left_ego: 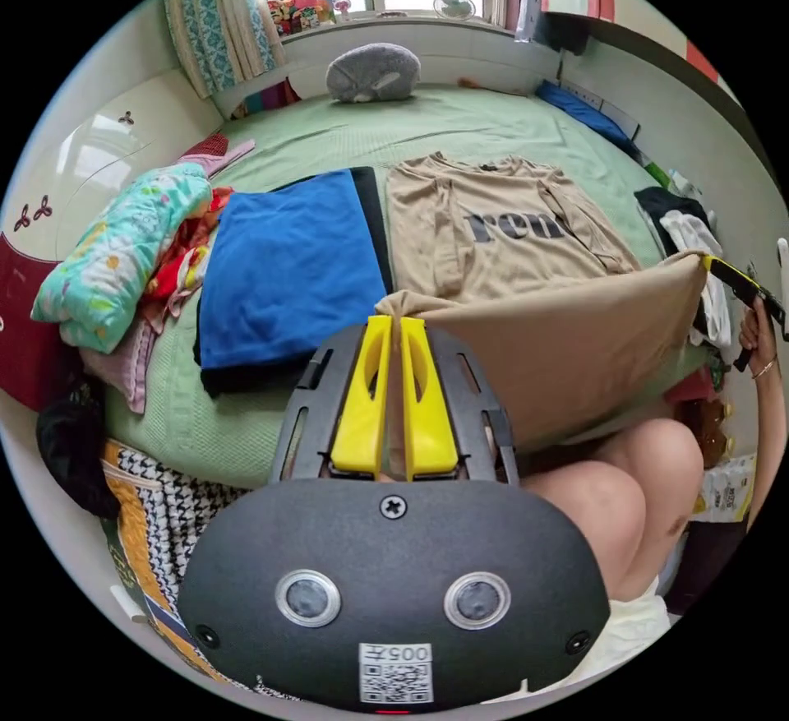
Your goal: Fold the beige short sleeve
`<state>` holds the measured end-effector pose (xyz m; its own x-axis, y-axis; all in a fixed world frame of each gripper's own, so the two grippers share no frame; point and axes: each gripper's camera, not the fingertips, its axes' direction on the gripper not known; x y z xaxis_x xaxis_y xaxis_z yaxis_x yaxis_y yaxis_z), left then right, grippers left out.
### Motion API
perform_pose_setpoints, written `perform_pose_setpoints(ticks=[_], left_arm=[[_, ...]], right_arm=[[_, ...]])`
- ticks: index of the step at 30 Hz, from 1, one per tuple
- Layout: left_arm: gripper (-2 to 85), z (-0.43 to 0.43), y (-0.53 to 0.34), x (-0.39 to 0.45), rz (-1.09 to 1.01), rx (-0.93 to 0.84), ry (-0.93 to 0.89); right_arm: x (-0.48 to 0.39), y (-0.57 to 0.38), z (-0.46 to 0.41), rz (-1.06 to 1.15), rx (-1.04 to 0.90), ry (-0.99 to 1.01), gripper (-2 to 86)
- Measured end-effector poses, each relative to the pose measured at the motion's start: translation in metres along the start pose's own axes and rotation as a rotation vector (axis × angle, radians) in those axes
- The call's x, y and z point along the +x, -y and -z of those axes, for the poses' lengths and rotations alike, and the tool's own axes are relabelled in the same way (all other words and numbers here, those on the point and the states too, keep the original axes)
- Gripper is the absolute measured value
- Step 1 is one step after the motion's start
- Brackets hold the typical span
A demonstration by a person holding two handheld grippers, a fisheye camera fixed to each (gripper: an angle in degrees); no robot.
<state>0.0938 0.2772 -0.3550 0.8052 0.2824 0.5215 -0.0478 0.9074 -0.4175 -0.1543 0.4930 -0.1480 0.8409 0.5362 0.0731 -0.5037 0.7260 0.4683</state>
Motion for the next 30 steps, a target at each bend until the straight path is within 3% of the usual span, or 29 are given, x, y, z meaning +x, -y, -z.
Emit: perform_pose_setpoints(ticks=[4, 11, 22, 30], left_arm=[[5.3, -0.002, -0.003, -0.016, 0.036, -0.044, -0.023], [6.0, 0.002, -0.076, -0.022, -0.037, -0.082, -0.032], [7.1, -0.026, -0.113, -0.043, 0.073, -0.144, -0.170], [7.0, -0.017, -0.126, -0.066, 0.084, -0.121, -0.208]], right_arm=[[0.005, 0.004, -0.011, -0.047, -0.069, -0.006, 4.4], [0.003, -0.065, -0.019, 0.123, -0.141, -0.066, 10.5], [0.027, -0.069, -0.039, -0.001, -0.217, -0.065, 11.9], [0.030, -0.079, -0.044, 0.044, -0.266, -0.109, 10.2]])
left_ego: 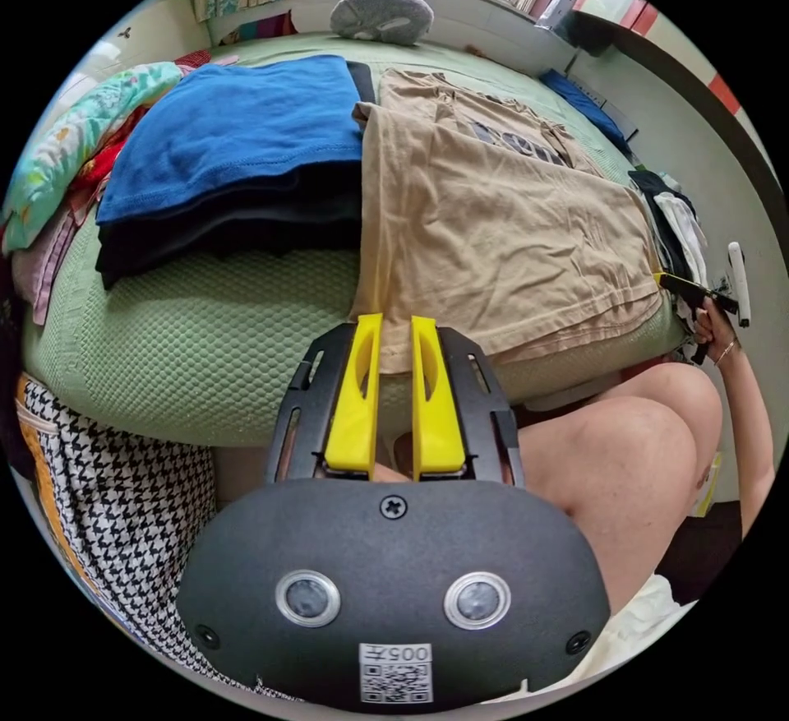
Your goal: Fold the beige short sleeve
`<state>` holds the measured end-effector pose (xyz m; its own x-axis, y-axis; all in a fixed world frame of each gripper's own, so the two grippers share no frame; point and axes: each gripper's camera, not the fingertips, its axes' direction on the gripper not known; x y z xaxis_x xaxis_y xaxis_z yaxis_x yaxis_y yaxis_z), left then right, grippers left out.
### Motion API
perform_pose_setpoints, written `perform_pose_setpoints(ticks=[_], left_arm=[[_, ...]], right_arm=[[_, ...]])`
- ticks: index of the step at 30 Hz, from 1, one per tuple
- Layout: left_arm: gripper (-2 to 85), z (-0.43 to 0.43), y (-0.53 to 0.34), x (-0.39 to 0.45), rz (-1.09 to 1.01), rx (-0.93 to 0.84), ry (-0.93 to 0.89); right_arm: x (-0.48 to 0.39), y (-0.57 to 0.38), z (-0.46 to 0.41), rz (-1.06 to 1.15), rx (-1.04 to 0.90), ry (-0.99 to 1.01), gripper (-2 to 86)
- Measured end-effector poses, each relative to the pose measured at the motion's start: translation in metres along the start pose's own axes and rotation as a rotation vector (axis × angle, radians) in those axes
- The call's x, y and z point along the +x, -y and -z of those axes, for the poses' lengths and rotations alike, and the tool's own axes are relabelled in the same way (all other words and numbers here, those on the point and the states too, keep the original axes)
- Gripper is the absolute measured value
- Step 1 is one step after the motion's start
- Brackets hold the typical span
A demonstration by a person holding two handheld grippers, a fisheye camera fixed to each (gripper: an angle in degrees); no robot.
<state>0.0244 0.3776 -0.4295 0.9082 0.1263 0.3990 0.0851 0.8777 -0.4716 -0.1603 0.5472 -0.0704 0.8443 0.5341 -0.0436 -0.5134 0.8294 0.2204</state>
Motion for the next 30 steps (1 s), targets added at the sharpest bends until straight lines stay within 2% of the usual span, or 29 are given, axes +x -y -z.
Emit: perform_pose_setpoints(ticks=[8, 22, 30], left_arm=[[1.3, 0.031, -0.015, -0.015, -0.033, -0.062, -0.131], [0.0, 0.215, -0.065, -0.020, -0.191, 0.193, -0.157], [-0.1, 0.253, -0.114, -0.028, -0.246, 0.096, -0.138]], right_arm=[[0.005, -0.038, 0.037, 0.034, 0.023, 0.053, -0.5], [0.051, -0.153, 0.212, -0.004, 0.290, 0.212, -1.0], [0.070, -0.217, 0.248, -0.013, 0.264, 0.224, -1.0]])
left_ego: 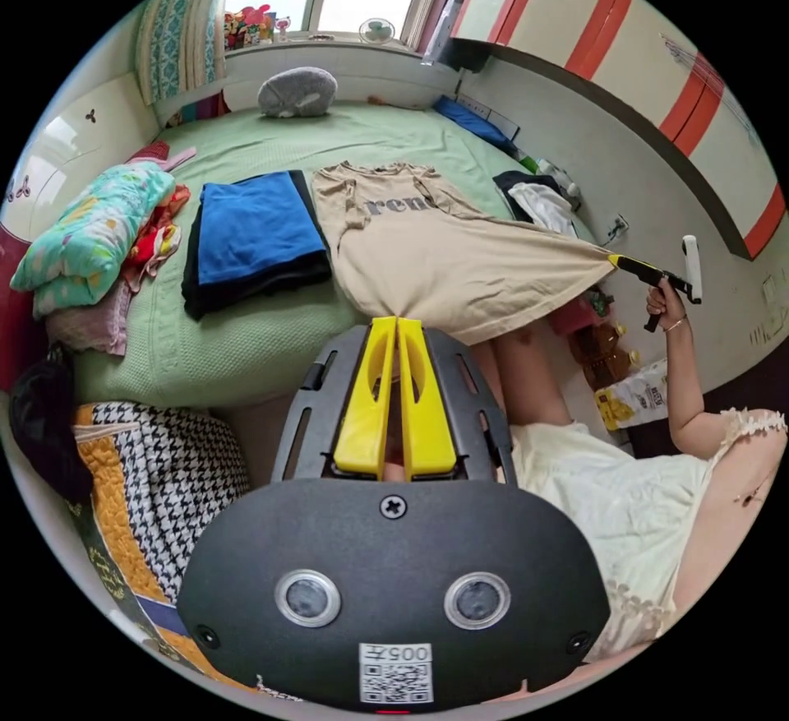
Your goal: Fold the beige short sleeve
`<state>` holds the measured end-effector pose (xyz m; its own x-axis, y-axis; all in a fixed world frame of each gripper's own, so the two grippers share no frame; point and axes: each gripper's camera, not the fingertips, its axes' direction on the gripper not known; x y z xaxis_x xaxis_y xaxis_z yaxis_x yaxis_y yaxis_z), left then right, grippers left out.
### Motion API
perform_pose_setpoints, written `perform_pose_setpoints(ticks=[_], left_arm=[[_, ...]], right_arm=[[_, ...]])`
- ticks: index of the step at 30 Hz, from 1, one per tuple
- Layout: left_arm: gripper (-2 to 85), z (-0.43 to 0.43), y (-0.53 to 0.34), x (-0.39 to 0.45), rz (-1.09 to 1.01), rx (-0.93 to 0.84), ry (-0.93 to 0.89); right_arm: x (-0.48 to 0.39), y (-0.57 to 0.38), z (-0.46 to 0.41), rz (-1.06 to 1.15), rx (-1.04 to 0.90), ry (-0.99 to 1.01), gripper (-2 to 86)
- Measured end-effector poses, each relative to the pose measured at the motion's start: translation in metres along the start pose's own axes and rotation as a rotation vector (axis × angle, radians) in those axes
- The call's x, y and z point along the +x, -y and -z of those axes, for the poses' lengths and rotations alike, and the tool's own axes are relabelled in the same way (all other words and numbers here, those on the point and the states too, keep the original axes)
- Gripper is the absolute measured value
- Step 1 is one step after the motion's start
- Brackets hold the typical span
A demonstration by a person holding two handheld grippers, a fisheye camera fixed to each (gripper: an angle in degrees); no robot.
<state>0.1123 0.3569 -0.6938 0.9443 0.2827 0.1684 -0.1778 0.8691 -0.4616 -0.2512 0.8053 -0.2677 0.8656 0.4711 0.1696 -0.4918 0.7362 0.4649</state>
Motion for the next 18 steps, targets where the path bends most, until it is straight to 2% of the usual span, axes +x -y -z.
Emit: perform_pose_setpoints(ticks=[11, 18], left_arm=[[-0.1, 0.023, -0.043, 0.006, -0.019, -0.143, -0.085], [0.0, 0.015, -0.014, -0.017, 0.001, -0.150, -0.139]], right_arm=[[0.015, -0.072, 0.053, -0.103, -0.068, 0.059, -1.0], [0.011, -0.045, 0.042, -0.090, -0.082, 0.039, -1.0]])
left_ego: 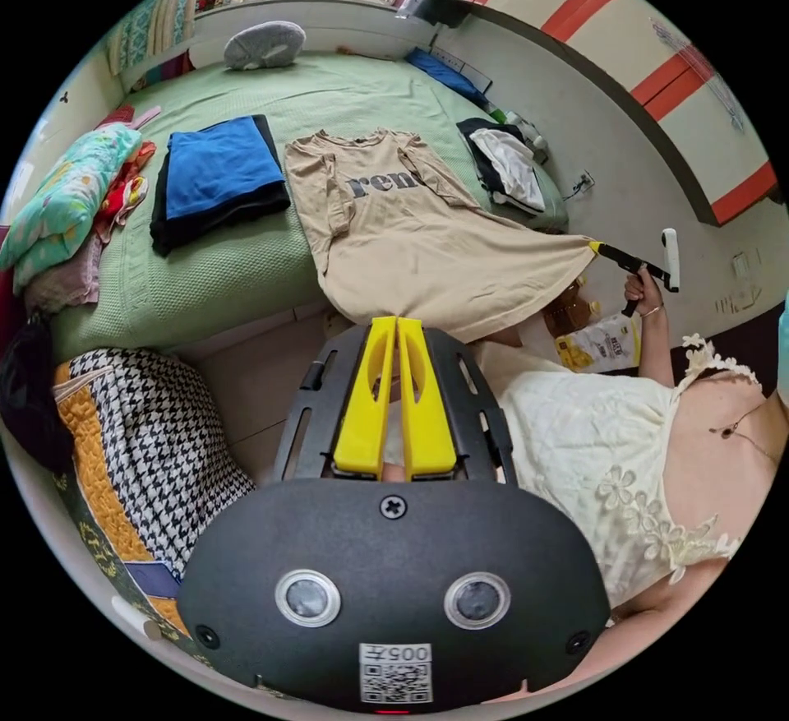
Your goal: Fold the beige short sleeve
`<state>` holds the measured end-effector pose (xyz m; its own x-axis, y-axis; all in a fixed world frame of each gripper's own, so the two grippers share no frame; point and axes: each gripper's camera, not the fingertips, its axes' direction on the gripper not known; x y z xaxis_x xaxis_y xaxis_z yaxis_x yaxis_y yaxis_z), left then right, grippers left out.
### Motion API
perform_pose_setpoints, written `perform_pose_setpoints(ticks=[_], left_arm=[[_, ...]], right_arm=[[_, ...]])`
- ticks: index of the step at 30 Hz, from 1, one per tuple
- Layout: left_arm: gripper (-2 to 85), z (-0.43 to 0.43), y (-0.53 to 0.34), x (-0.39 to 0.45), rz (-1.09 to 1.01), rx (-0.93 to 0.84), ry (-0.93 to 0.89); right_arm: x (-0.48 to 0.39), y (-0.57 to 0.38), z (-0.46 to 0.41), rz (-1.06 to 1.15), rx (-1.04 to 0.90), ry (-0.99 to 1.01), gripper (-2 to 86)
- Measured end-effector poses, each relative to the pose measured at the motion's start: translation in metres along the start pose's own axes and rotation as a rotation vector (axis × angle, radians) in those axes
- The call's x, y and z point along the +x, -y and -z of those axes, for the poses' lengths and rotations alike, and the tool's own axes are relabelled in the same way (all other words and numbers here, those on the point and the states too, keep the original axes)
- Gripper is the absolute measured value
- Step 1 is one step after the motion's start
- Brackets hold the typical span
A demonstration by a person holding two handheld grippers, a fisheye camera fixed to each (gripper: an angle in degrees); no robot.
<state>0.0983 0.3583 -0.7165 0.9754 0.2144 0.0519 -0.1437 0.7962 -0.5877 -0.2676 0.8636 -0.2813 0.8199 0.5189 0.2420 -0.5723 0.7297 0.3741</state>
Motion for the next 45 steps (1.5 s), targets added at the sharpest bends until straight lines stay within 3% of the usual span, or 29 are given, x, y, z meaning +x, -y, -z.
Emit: perform_pose_setpoints(ticks=[10, 16, 19, 22, 26, 37, 40, 45], left_arm=[[0.1, -0.004, 0.147, -0.081, 0.018, 0.084, 0.098], [1.6, -0.046, 0.279, -0.166, 0.214, 0.166, 0.121], [5.0, -0.077, 0.306, -0.206, 0.350, 0.214, 0.010], [8.1, -0.102, 0.305, -0.218, 0.317, 0.205, -0.050], [12.8, -0.134, 0.270, -0.219, 0.225, 0.100, -0.055], [17.4, -0.217, 0.211, -0.204, 0.173, -0.002, -0.077], [15.1, -0.244, 0.226, -0.200, 0.181, -0.038, -0.091], [3.3, -0.248, 0.243, -0.192, 0.219, -0.020, -0.034]], right_arm=[[-0.020, 0.187, -0.051, 0.066, 0.115, -0.075, -0.9], [-0.039, 0.349, -0.150, -0.007, 0.075, -0.139, -0.2], [-0.034, 0.386, -0.200, -0.125, -0.007, -0.084, 4.3], [-0.038, 0.377, -0.217, -0.008, 0.029, 0.021, 7.8], [-0.023, 0.332, -0.236, 0.110, -0.075, -0.027, 11.1], [0.013, 0.254, -0.281, 0.070, -0.255, 0.071, 12.1], [0.001, 0.258, -0.288, 0.076, -0.235, 0.054, 7.8], [-0.020, 0.262, -0.274, 0.153, -0.178, -0.001, -1.1]])
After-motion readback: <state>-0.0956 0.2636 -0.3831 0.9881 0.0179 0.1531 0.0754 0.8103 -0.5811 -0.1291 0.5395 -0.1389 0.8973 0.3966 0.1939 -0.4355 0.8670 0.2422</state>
